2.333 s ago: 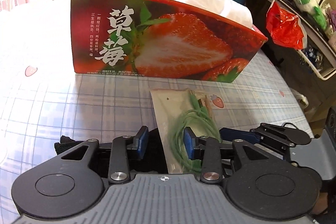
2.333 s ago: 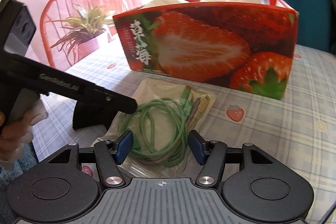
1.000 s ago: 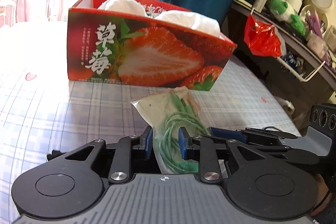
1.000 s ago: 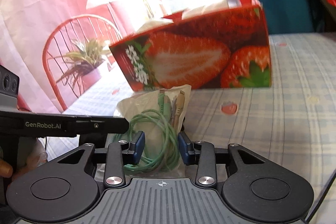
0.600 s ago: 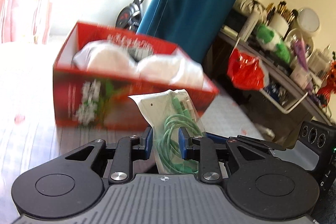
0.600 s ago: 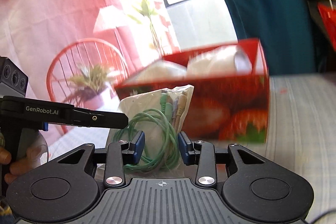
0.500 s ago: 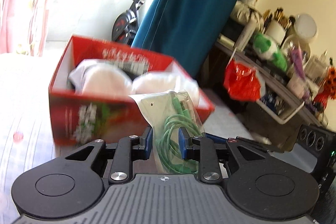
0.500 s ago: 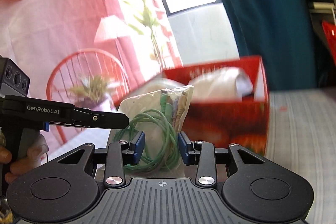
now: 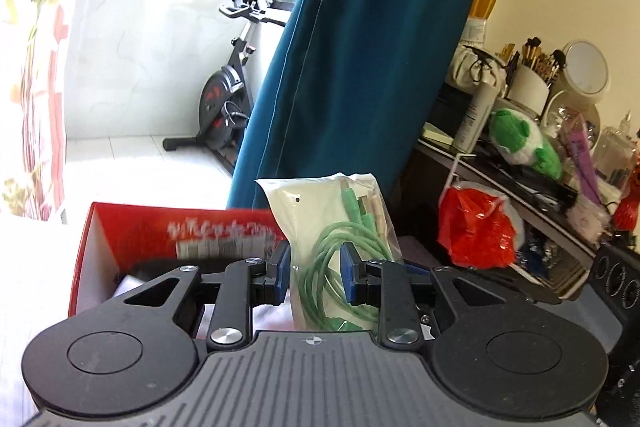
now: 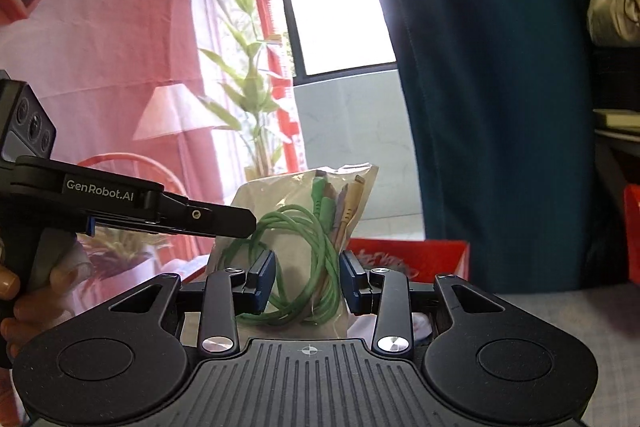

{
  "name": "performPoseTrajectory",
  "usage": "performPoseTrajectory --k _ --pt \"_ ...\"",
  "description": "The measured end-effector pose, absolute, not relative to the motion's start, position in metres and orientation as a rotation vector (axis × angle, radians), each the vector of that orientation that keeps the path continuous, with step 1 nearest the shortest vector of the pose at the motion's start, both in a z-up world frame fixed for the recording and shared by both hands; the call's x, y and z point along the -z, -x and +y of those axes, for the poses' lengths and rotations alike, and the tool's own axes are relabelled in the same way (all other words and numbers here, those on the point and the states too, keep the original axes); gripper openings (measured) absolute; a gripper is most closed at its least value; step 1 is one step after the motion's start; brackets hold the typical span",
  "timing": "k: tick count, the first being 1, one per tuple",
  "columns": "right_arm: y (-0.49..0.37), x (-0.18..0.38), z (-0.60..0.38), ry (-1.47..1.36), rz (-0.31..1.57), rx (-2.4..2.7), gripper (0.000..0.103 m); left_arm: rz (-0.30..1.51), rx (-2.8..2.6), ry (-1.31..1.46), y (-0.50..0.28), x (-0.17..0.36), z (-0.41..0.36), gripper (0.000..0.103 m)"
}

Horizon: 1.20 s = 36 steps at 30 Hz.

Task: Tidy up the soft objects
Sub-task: 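Lift the cable pouch with both grippers into the red box, open, then move both grippers to the black gloves on the bed and close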

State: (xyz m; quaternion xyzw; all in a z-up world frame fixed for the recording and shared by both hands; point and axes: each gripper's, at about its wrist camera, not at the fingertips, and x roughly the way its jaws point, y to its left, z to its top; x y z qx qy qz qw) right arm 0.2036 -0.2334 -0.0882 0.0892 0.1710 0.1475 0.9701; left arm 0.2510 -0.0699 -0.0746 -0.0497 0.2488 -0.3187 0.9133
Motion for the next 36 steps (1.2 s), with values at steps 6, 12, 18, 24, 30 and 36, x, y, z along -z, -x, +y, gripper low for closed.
performPoseTrajectory --k 6,12,18,24,30,36 --pt "-0.245 0.108 -0.238 -0.182 0.411 -0.252 0.034 0.550 0.601 0.026 -0.286 0.088 -0.093 0.028" --pt "-0.271 0.141 -0.226 -0.121 0.531 -0.219 0.034 0.662 0.559 0.031 -0.311 0.126 -0.105 0.028" --pt "-0.284 0.154 -0.208 -0.055 0.649 -0.211 0.034 0.719 0.539 0.012 -0.320 0.145 -0.107 0.028" --pt "-0.297 0.160 -0.206 -0.087 0.706 -0.161 0.033 0.705 0.539 0.010 -0.316 0.145 -0.097 0.028" --pt "-0.290 0.157 -0.200 -0.065 0.683 -0.091 0.034 0.663 0.529 -0.011 -0.295 0.134 -0.089 0.030" --pt "-0.247 0.141 -0.204 -0.063 0.534 -0.054 0.042 0.593 0.445 -0.026 -0.256 0.120 -0.062 0.037"
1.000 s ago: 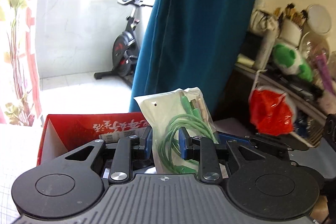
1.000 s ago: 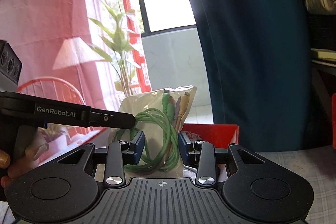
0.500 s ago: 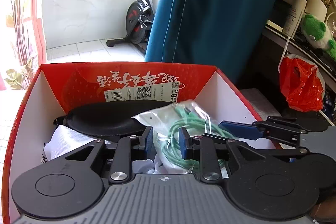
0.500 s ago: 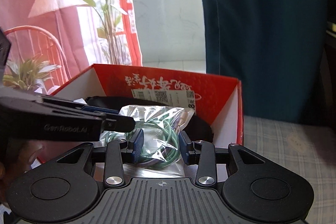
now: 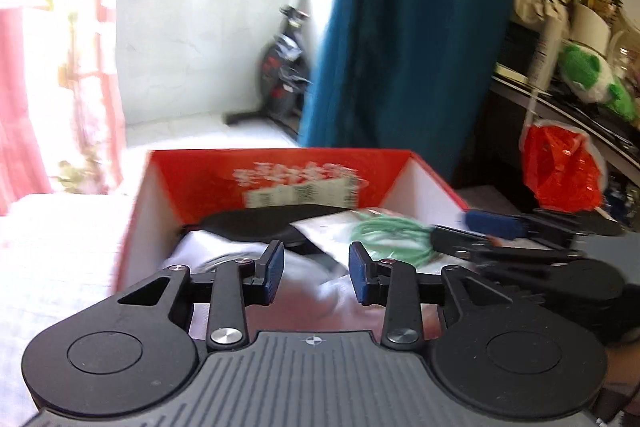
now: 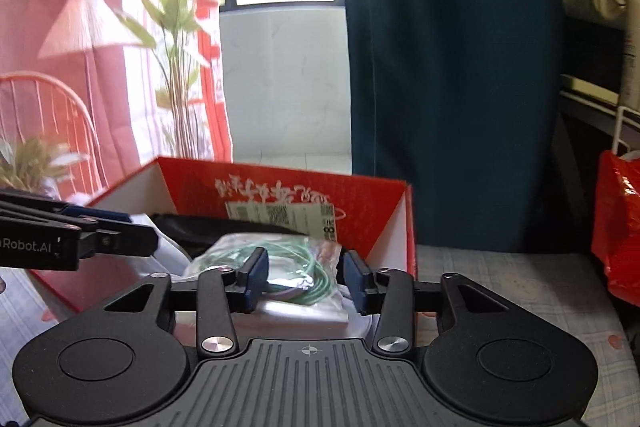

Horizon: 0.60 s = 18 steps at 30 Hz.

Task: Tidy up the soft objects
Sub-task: 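Move both grippers to the black gloves on the bed and close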

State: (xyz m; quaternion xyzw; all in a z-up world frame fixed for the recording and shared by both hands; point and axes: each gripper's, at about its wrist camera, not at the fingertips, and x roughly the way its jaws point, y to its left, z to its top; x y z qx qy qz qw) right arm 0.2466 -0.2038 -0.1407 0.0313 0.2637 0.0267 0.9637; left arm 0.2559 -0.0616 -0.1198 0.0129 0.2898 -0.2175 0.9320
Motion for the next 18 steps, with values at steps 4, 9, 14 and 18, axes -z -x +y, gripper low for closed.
performPoseTrajectory --k 4,9,14,18 --pt "-0.213 0.138 -0.204 -0.110 0.484 -0.070 0.042 0.576 0.422 0.010 -0.227 0.117 -0.044 0.037" --pt "-0.164 0.144 -0.192 -0.148 0.465 -0.133 0.042 0.592 0.411 0.025 -0.183 0.125 -0.022 0.037" --pt "-0.127 0.168 -0.173 -0.159 0.533 -0.219 0.042 0.645 0.377 0.042 -0.140 0.144 0.005 0.041" --pt "-0.105 0.194 -0.151 -0.119 0.633 -0.305 0.043 0.697 0.337 0.046 -0.117 0.163 0.023 0.047"
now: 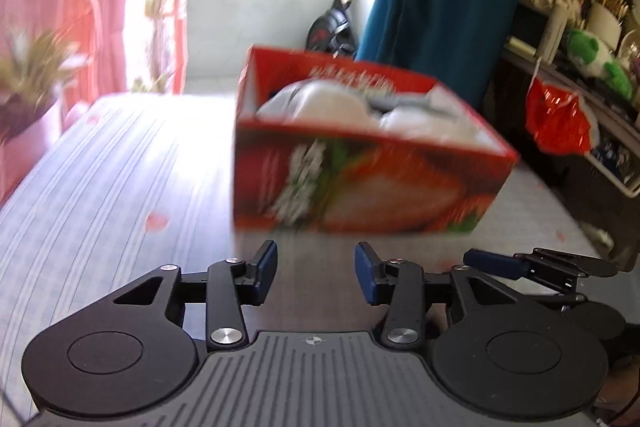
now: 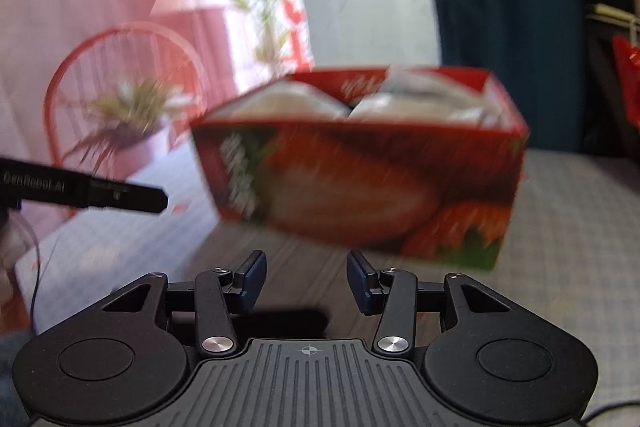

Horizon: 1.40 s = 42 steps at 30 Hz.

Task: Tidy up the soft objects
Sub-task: 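Move both grippers to the black gloves on the bed and close, then grip the black gloves with both grippers and lift them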

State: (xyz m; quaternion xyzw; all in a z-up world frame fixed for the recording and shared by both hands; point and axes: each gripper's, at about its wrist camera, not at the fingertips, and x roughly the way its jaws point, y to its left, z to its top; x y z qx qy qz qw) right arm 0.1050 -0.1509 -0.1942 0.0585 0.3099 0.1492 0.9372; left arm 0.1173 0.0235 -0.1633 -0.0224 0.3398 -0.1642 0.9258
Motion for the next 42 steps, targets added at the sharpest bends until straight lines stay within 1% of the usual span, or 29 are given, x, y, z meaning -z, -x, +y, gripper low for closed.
performPoseTrajectory --k 2,6,9,13,18,20,23,24,26,28,29,32,35,42 --pt "-0.096 0.204 -0.137 -0.065 0.661 -0.334 0.049 0.727 0.314 0.069 -0.109 0.173 0.033 0.050" --pt "-0.091 0.216 -0.121 -0.034 0.691 -0.373 0.058 0.778 0.270 0.136 -0.095 0.191 0.050 0.051" --pt "-0.094 0.224 -0.114 0.039 0.726 -0.372 0.056 0.806 0.253 0.162 -0.091 0.201 0.056 0.051" --pt "-0.093 0.228 -0.123 -0.001 0.756 -0.386 0.051 0.823 0.252 0.179 -0.089 0.206 0.060 0.051" --pt "-0.091 0.228 -0.126 0.012 0.755 -0.388 0.047 0.847 0.248 0.159 -0.084 0.212 0.051 0.056" --pt "-0.092 0.229 -0.128 0.000 0.752 -0.383 0.044 0.853 0.248 0.159 -0.082 0.214 0.050 0.056" --pt "-0.091 0.229 -0.132 -0.022 0.752 -0.367 0.034 0.862 0.249 0.172 -0.082 0.215 0.051 0.056" --pt "-0.090 0.229 -0.133 -0.031 0.752 -0.362 0.032 0.862 0.251 0.170 -0.082 0.215 0.050 0.056" --pt "-0.090 0.229 -0.136 -0.041 0.752 -0.349 0.025 0.865 0.260 0.160 -0.082 0.215 0.048 0.056" --pt "-0.089 0.229 -0.139 -0.056 0.755 -0.344 0.021 0.869 0.269 0.150 -0.081 0.217 0.045 0.053" --pt "-0.088 0.229 -0.140 -0.064 0.757 -0.344 0.018 0.870 0.274 0.146 -0.081 0.218 0.044 0.045" --pt "-0.086 0.229 -0.142 -0.085 0.759 -0.343 0.014 0.874 0.303 0.158 -0.085 0.219 0.045 0.021" --pt "-0.084 0.228 -0.146 -0.100 0.747 -0.323 0.013 0.882 0.321 0.149 -0.094 0.221 0.040 0.021" --pt "-0.082 0.228 -0.171 -0.178 0.744 -0.227 0.013 0.852 0.362 0.060 -0.133 0.222 0.000 0.021"
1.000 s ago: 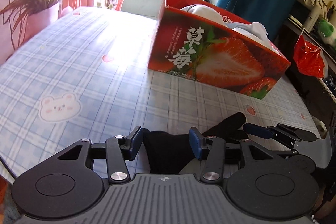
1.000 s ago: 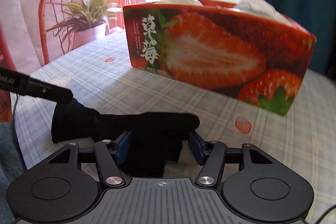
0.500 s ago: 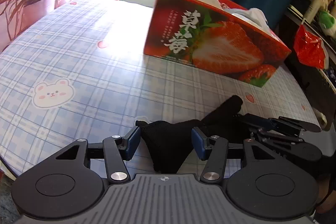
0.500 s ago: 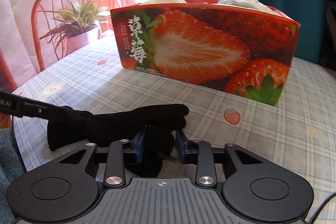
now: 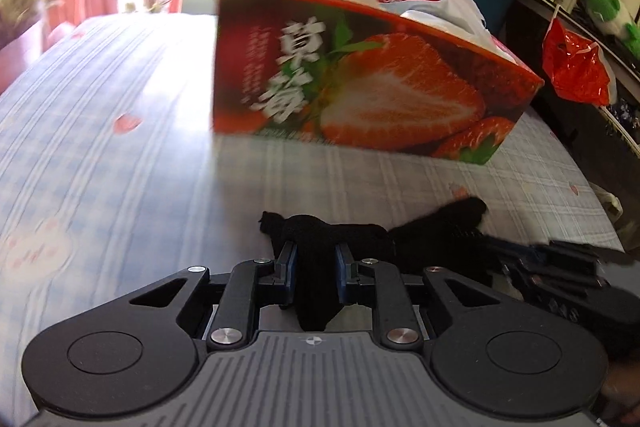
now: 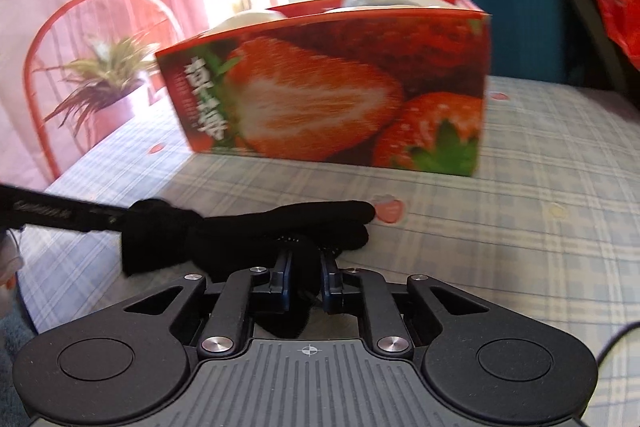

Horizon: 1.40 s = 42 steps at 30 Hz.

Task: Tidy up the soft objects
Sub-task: 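Grip the black gloves with both grippers and lift them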

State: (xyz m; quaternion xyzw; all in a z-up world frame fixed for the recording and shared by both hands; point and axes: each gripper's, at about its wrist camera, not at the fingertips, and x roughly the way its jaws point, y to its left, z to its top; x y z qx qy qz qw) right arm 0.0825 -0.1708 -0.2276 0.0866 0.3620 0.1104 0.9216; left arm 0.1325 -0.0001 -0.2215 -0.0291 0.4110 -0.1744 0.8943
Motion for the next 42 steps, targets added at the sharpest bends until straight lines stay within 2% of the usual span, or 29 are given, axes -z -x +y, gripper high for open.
performPoseTrajectory --k 14,19,29,42 --pt "-0.080 0.233 -0.178 -0.165 0.717 -0.180 0.021 0.807 0.379 0.122 -0.129 0.242 -0.005 0.021" --pt "-0.080 0.237 -0.182 -0.176 0.702 -0.165 0.033 0.781 0.386 0.104 -0.122 0.245 -0.003 0.021" --pt "-0.080 0.239 -0.183 -0.169 0.697 -0.178 0.036 0.764 0.397 0.099 -0.118 0.247 -0.001 0.021" --pt "-0.079 0.238 -0.176 -0.140 0.692 -0.221 0.034 0.749 0.406 0.109 -0.116 0.248 0.002 0.021"
